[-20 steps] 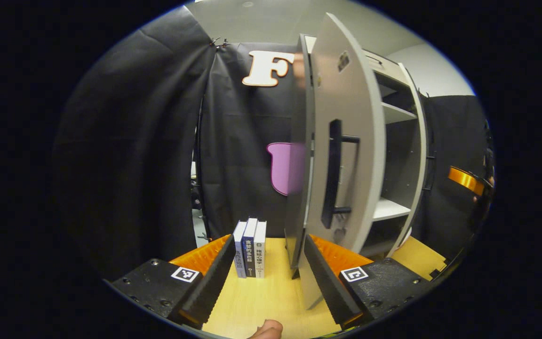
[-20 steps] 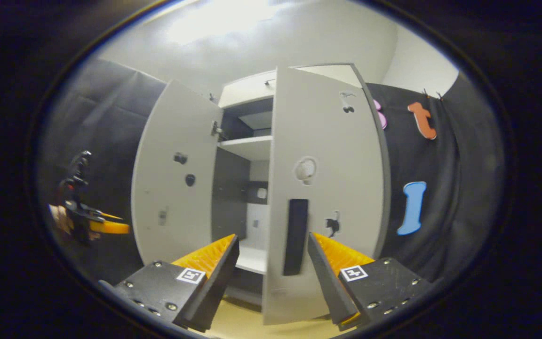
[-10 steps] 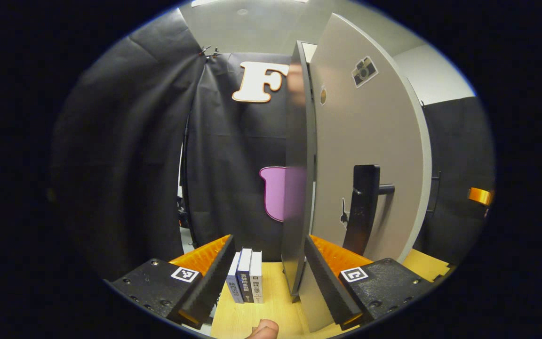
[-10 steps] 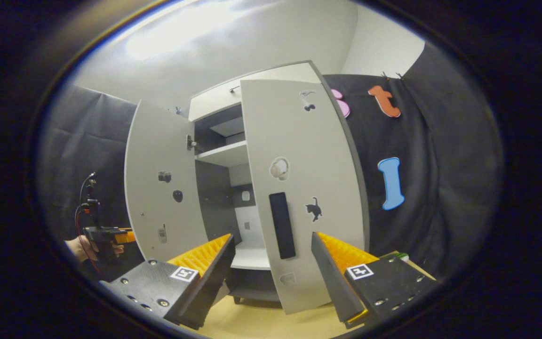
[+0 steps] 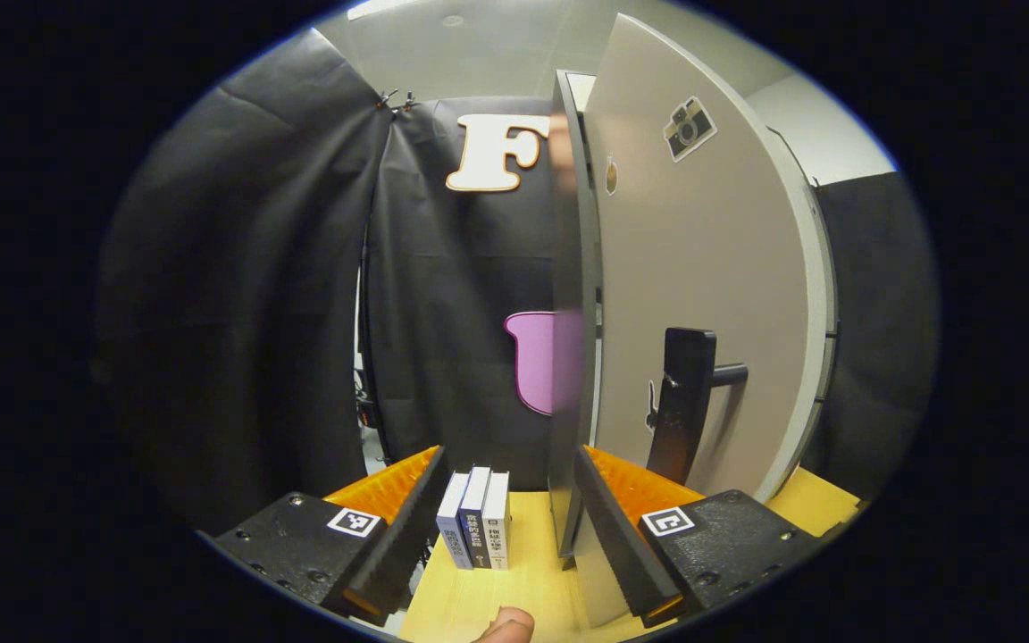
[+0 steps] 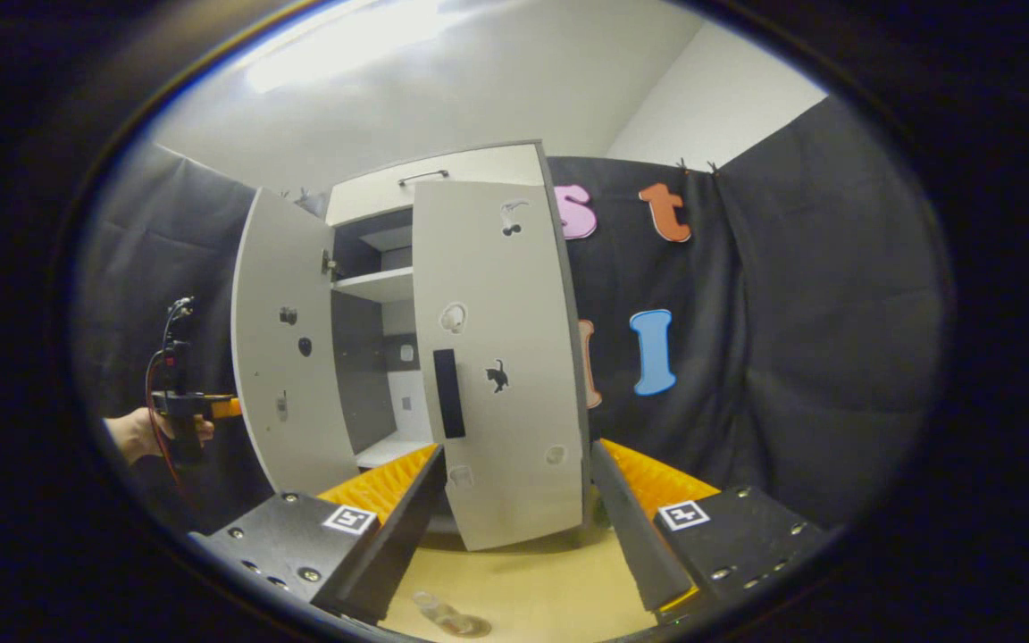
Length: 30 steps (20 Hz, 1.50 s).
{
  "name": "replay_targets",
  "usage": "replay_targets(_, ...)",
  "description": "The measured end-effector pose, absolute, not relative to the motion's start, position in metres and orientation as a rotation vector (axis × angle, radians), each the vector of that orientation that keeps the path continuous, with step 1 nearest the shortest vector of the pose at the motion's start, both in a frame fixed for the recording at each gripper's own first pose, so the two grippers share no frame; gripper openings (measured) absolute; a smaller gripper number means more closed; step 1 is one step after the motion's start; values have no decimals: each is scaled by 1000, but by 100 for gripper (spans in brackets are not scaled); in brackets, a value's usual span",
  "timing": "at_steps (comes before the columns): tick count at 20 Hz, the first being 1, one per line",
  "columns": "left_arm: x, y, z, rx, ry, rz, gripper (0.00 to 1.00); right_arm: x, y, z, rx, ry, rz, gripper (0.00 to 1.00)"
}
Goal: Grasp the bottle in the cabinet with the left hand and place it on the coaster, then close the right door with the right hand and the left door with the left hand.
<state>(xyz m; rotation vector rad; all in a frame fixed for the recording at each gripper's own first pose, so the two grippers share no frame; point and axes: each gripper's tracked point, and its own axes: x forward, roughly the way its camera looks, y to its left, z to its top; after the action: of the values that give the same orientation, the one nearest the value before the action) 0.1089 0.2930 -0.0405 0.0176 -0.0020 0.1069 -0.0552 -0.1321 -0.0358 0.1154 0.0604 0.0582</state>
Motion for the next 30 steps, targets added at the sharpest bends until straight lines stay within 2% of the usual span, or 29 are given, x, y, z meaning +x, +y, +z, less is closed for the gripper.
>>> replay_targets(1, 108, 292, -43, 4, 1, 117, 87, -68, -134, -33, 133, 63, 64, 97)
replay_targets(2, 106, 293, -43, -4, 2, 131, 91, -82, -138, -29, 146, 68, 69, 97)
replay_targets(4, 105, 296, -43, -12, 8, 164, 91, -106, -148, -19, 138, 59, 70, 97)
replay_targets(5, 103, 296, -43, -9, 12, 180, 88, -117, -153, -14, 127, 51, 74, 98)
replay_targets(6, 102, 297, -43, -5, 17, 199, 93, -127, -158, -10, 118, 46, 74, 99)
replay_targets(8, 99, 298, -43, -7, 19, 239, 87, -142, -170, -2, 109, 32, 62, 97)
replay_targets(14, 96, 298, -44, -15, 13, 286, 87, -176, -182, 6, 95, 27, 68, 99)
replay_targets(15, 95, 298, -44, -18, 15, 295, 87, -178, -182, 8, 88, 24, 72, 97)
replay_targets(16, 94, 298, -46, -26, 18, 301, 92, -181, -183, 8, 84, 26, 72, 97)
replay_targets(17, 94, 296, -47, -35, 21, 301, 92, -183, -185, 7, 84, 28, 71, 97)
replay_targets(18, 96, 294, -49, -35, 28, 295, 88, -185, -186, 7, 85, 28, 71, 99)
replay_targets(20, 92, 288, -50, -14, 44, 306, 93, -183, -186, 7, 85, 18, 76, 97)
replay_targets(27, 94, 264, -54, -64, 65, 283, 92, -160, -190, -6, 56, 21, 67, 99)
replay_targets(30, 94, 261, -50, -29, 79, 291, 92, -144, -203, -16, 50, 48, 19, 97)
